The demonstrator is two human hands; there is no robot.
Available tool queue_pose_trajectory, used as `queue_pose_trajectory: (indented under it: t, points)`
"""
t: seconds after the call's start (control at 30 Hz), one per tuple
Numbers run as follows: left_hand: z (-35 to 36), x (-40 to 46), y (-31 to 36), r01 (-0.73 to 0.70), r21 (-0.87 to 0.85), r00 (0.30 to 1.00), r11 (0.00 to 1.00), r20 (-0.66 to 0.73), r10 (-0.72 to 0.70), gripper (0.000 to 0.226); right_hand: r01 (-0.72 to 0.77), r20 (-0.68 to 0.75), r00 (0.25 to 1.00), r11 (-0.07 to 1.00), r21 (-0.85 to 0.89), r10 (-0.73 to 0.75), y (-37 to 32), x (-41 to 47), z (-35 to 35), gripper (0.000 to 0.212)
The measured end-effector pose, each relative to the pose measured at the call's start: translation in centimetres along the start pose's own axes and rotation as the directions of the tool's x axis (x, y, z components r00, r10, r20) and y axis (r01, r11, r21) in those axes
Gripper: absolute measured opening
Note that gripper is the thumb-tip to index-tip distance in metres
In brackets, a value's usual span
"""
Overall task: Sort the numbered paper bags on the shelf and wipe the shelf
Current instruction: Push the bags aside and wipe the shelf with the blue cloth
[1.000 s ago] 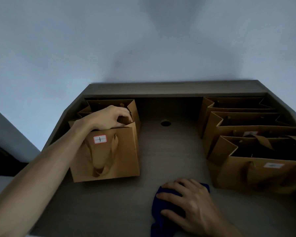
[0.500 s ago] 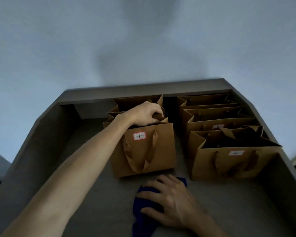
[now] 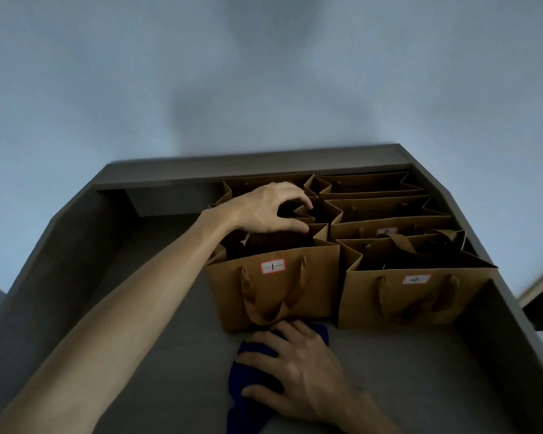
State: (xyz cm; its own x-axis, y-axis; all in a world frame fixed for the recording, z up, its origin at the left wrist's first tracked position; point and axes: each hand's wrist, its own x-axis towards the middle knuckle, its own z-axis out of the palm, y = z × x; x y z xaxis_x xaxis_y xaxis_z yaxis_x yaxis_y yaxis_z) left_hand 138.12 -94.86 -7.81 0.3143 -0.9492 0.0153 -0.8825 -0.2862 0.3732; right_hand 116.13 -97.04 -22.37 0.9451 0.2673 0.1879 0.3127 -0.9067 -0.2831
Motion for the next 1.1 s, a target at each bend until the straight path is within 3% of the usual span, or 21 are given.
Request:
queue_pose_trajectory:
  t: [0.13, 0.3, 0.4, 0.5, 0.63, 0.7, 0.83, 0.9, 0.97, 1.03, 1.1]
  points:
    - [-0.2, -4.3, -1.3, 0.032, -0.044, 0.984, 0.999, -0.175, -0.040, 0.042, 0.042, -0.021, 0.999, 0.998, -0.042, -0.043, -0.2, 0.2, 0.2, 0.048]
    - [-0.3, -10.0, -2.4, 0.099, -0.081, 0.911, 0.992, -0.395, -0.123, 0.028, 0.131, -0.030, 0.991, 0.990, -0.045, -0.133, -3.2, 2.4, 1.6, 0.046]
    - [-0.5, -13.8, -3.1, 0.154, -0.094, 0.824, 0.984, -0.537, -0.180, 0.024, 0.141, -0.029, 0.990, 0.990, 0.004, -0.141, -5.9, 5.0, 3.0, 0.048]
    - [0.2, -18.1, -3.4, 0.203, -0.215, 0.688, 0.955, -0.663, -0.295, 0.019, 0.126, -0.028, 0.992, 0.991, 0.036, -0.125, -7.5, 7.7, 3.7, 0.054]
    - [3.3, -23.1, -3.0, 0.286, -0.400, 0.527, 0.871, -0.693, -0.492, 0.016, 0.100, -0.024, 0.995, 0.961, 0.257, -0.097, -6.6, 7.7, 2.7, 0.058]
    - [5.6, -25.1, -2.8, 0.320, -0.443, 0.499, 0.838, -0.673, -0.546, 0.016, 0.130, -0.072, 0.991, 0.912, 0.388, -0.110, -5.4, 6.8, 1.0, 0.047]
    - [10.3, -26.4, -1.1, 0.351, -0.395, 0.602, 0.849, -0.599, -0.528, 0.015, 0.296, -0.362, 0.917, 0.896, 0.330, -0.170, -3.2, 6.4, -3.6, 0.030]
    - [11.8, -25.5, 0.4, 0.360, -0.335, 0.704, 0.871, -0.514, -0.489, 0.018, 0.335, -0.464, 0.868, 0.899, 0.284, -0.177, -2.3, 6.8, -6.1, 0.025]
    - [13.3, -24.2, 1.9, 0.414, -0.242, 0.813, 0.878, -0.336, -0.476, 0.033, 0.336, -0.511, 0.840, 0.913, 0.231, -0.180, -1.6, 7.4, -8.2, 0.021]
    - [14.7, -23.2, 2.5, 0.471, -0.031, 0.854, 0.882, -0.232, -0.465, 0.051, 0.326, -0.546, 0.818, 0.928, 0.183, -0.180, -1.1, 8.1, -9.8, 0.019]
    - [15.4, -22.9, 2.4, 0.485, 0.094, 0.856, 0.870, -0.254, -0.450, 0.058, 0.302, -0.547, 0.815, 0.945, 0.123, -0.189, -0.6, 9.2, -10.8, 0.020]
